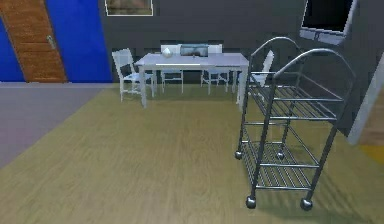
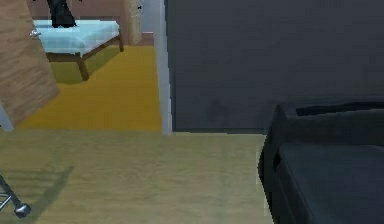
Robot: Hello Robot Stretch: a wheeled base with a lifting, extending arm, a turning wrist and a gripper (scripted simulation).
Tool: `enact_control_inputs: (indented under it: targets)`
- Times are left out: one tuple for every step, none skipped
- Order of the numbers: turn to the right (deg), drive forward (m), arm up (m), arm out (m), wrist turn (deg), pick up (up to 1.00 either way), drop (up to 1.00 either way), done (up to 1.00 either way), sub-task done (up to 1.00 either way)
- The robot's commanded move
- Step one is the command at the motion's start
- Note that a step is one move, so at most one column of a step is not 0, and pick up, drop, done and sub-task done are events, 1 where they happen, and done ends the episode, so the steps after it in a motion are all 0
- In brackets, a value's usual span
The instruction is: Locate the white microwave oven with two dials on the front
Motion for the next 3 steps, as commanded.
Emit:
enact_control_inputs:
  targets:
    - [0.0,0.05,0.0,0.0,0.0,0.0,0.0,0.0,0.0]
    - [-45.0,0.0,0.0,0.0,0.0,0.0,0.0,0.0,0.0]
    - [-39.0,0.0,0.0,0.0,0.0,0.0,0.0,0.0,0.0]
